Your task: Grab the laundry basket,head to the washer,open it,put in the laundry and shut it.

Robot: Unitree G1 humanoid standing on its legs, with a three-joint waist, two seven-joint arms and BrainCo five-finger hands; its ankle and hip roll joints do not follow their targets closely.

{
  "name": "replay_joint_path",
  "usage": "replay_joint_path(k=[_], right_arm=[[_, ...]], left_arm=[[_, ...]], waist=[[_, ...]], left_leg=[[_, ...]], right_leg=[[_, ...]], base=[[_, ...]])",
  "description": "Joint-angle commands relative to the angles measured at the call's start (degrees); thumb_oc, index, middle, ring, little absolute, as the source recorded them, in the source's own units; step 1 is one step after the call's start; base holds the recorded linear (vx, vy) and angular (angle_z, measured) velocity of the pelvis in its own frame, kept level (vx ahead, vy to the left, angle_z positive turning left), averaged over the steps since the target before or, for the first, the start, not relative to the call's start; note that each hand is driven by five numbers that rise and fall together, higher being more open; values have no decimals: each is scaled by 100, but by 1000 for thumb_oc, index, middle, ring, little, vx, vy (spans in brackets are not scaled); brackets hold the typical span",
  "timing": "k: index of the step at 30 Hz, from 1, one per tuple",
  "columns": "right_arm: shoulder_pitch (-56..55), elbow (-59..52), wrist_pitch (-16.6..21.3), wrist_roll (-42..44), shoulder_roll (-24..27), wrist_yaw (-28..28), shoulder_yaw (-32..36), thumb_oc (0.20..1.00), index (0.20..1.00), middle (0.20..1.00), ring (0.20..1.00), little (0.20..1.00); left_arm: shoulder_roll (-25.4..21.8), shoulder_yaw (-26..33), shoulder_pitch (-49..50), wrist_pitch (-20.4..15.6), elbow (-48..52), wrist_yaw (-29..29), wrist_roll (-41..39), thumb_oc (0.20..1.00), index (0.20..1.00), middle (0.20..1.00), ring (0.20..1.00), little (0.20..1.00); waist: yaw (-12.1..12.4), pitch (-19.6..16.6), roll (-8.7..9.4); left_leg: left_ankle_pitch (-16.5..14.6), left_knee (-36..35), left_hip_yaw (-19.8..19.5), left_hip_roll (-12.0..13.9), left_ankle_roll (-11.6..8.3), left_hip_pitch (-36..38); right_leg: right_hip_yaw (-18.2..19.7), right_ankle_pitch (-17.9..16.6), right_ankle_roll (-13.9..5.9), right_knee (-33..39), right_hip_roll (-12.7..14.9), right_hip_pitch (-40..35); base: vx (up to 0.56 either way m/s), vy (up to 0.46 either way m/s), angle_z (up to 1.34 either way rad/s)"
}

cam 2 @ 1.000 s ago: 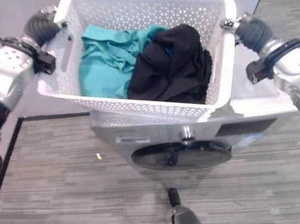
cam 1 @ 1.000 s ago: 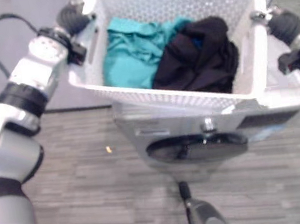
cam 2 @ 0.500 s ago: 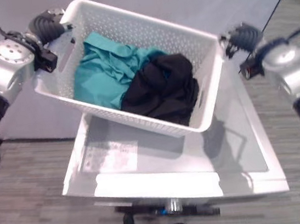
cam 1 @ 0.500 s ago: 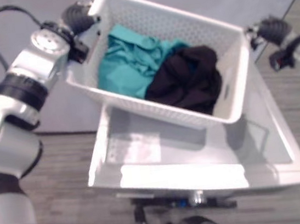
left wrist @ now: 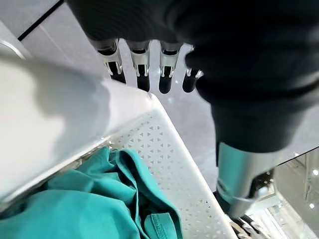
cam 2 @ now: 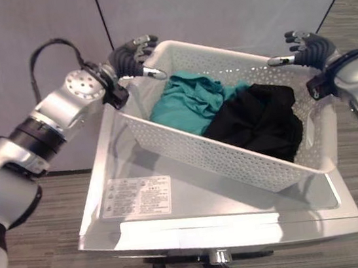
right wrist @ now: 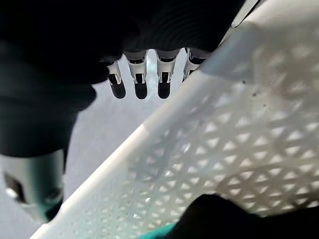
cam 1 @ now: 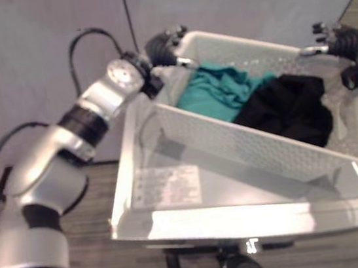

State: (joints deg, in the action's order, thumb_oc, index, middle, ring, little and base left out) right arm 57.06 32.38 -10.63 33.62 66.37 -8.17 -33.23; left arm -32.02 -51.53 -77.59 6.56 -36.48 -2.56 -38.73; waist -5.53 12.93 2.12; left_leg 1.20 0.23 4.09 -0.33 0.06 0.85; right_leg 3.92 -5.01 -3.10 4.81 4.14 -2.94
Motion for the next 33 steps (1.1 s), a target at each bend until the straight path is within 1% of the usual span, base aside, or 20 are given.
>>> replay_joint_path(k=[1, 3, 4, 9, 13, 15, 16, 17, 18, 19, 22, 23, 25, 27, 28, 29, 30, 31, 32, 33], right_arm=[[444, 304, 157, -143, -4, -22, -301, 1000, 1000, 1000, 1000, 1000], [494, 458, 170, -155, -208, 42, -290, 1000, 1000, 1000, 1000, 1000], [540, 489, 193, -138, -263, 83, -276, 1000, 1000, 1000, 1000, 1000], [505, 537, 245, -100, -327, 183, -153, 1000, 1000, 1000, 1000, 1000], [401, 438, 328, 29, -269, 295, 60, 1000, 1000, 1000, 1000, 1000], [313, 378, 364, 63, -236, 344, 173, 1000, 1000, 1000, 1000, 1000], [286, 333, 387, 65, -223, 389, 244, 1000, 1000, 1000, 1000, 1000], [278, 326, 385, 64, -221, 392, 248, 1000, 1000, 1000, 1000, 1000], [250, 314, 391, 94, -220, 414, 297, 1000, 1000, 1000, 1000, 1000], [247, 309, 390, 111, -226, 398, 291, 1000, 1000, 1000, 1000, 1000], [215, 306, 420, 199, -172, 398, 317, 1000, 1000, 1000, 1000, 1000], [179, 325, 456, 212, -162, 454, 380, 1000, 1000, 1000, 1000, 1000], [115, 289, 500, 228, -167, 486, 461, 1000, 1000, 1000, 1000, 1000], [-249, -48, 805, 309, -347, 813, 1040, 1000, 1000, 1000, 1000, 1000], [-428, -162, 923, 323, -452, 913, 1281, 1000, 1000, 1000, 1000, 1000], [-468, -183, 919, 316, -455, 918, 1310, 1000, 1000, 1000, 1000, 1000], [-680, -361, 1077, 303, -631, 1062, 1623, 1000, 1000, 1000, 1000, 1000], [-1167, -894, 1243, 63, -899, 1255, 2133, 1000, 1000, 1000, 1000, 1000], [-1367, -1195, 1349, -96, -1012, 1322, 2345, 1000, 1000, 1000, 1000, 1000], [-1420, -1233, 1336, -111, -1022, 1331, 2373, 1000, 1000, 1000, 1000, 1000]], left_arm=[[625, 17, -7, -328, -167, 26, 152, 1000, 1000, 1000, 1000, 1000], [1000, 155, 194, -306, -73, 110, 230, 1000, 1000, 1000, 1000, 1000], [1074, 166, 226, -316, -1, 129, 291, 1000, 1000, 1000, 1000, 1000], [1209, 337, 341, -370, 294, 225, 467, 1000, 1000, 1000, 1000, 1000], [1208, 627, 205, -588, 501, 506, 645, 1000, 1000, 1000, 1000, 1000], [1156, 792, 165, -667, 519, 607, 601, 1000, 1000, 1000, 1000, 1000], [1154, 965, 211, -714, 471, 712, 329, 1000, 1000, 1000, 1000, 1000], [1154, 964, 212, -713, 473, 714, 324, 1000, 1000, 1000, 1000, 1000], [1103, 1111, 231, -793, 444, 803, -102, 1000, 1000, 1000, 1000, 1000], [1052, 1176, 229, -844, 482, 827, -274, 1000, 1000, 1000, 1000, 1000], [705, 1296, 141, -971, 677, 888, -743, 1000, 1000, 1000, 1000, 1000], [565, 1357, 50, -1069, 812, 982, -866, 1000, 1000, 1000, 1000, 1000], [449, 1391, 40, -1110, 943, 993, -907, 1000, 1000, 1000, 1000, 1000], [184, 1745, 89, -1457, 1691, 1308, -868, 1000, 1000, 1000, 1000, 1000], [166, 1928, 245, -1545, 2021, 1413, -736, 1000, 1000, 1000, 1000, 1000], [168, 1924, 264, -1535, 2043, 1424, -727, 1000, 1000, 1000, 1000, 1000], [147, 2240, 540, -1659, 2520, 1534, -549, 1000, 1000, 1000, 1000, 1000], [138, 2712, 1121, -1757, 3269, 1657, -335, 1000, 1000, 1000, 1000, 1000], [109, 2943, 1399, -1829, 3586, 1677, -278, 1000, 1000, 1000, 1000, 1000], [110, 2945, 1435, -1813, 3622, 1684, -269, 1000, 1000, 1000, 1000, 1000]], waist=[[199, -382, -171], [217, -355, -168], [228, -347, -165], [276, -307, -169], [345, -324, -172], [390, -346, -169], [422, -362, -169], [420, -363, -171], [468, -396, -171], [496, -416, -166], [565, -475, -183], [592, -502, -192], [601, -511, -193], [640, -590, -202], [650, -602, -189], [652, -609, -182], [656, -616, -178], [672, -659, -154], [682, -682, -158], [684, -694, -154]], left_leg=[[-527, 653, -47, 302, -36, 88], [-539, 645, -82, 288, -18, 77], [-543, 636, -93, 287, -15, 72], [-558, 645, -164, 251, -1, 38], [-565, 636, -223, 232, -8, 28], [-562, 629, -247, 221, -11, 24], [-552, 613, -269, 215, -18, 30], [-551, 611, -273, 215, -18, 33], [-540, 589, -298, 208, -32, 44], [-534, 587, -311, 207, -40, 45], [-515, 570, -353, 205, -60, 63], [-507, 558, -375, 205, -71, 80], [-505, 549, -389, 206, -78, 89], [-444, 515, -433, 201, -99, 59], [-448, 507, -453, 199, -98, 67], [-448, 506, -456, 199, -98, 70], [-456, 485, -478, 197, -98, 84], [-439, 439, -496, 197, -87, 96], [-472, 405, -507, 206, -82, 136], [-471, 399, -508, 207, -83, 145]], right_leg=[[-199, 544, -195, -840, -49, 165], [-215, 529, -184, -816, -39, 175], [-219, 523, -184, -808, -35, 187], [-250, 504, -174, -782, -14, 190], [-302, 476, -174, -691, 20, 145], [-339, 453, -174, -615, 38, 100], [-369, 444, -171, -575, 45, 76], [-373, 443, -171, -570, 45, 71], [-412, 426, -167, -505, 57, 16], [-433, 422, -166, -482, 60, -3], [-494, 426, -164, -448, 82, -68], [-522, 428, -158, -437, 85, -95], [-552, 434, -158, -423, 87, -120], [-617, 413, -153, -394, 110, -119], [-632, 418, -150, -382, 109, -141], [-635, 418, -150, -380, 110, -145], [-641, 425, -142, -367, 105, -165], [-650, 419, -130, -340, 95, -182], [-653, 440, -131, -308, 83, -220], [-654, 439, -131, -304, 82, -228]], base=[[-36, 4, -10], [-39, -9, -1], [-30, -12, 0], [-30, -13, 2], [-9, -13, 2], [-2, -36, 7], [7, -26, 9], [11, -43, 15], [12, -45, 15], [16, -56, 12], [12, -36, 5], [12, -33, 6], [-6, -30, 9], [-17, -41, 17], [9, -19, 13], [16, -25, 8], [14, -47, 8], [41, -55, 5], [30, -39, 4], [62, -26, -3]])
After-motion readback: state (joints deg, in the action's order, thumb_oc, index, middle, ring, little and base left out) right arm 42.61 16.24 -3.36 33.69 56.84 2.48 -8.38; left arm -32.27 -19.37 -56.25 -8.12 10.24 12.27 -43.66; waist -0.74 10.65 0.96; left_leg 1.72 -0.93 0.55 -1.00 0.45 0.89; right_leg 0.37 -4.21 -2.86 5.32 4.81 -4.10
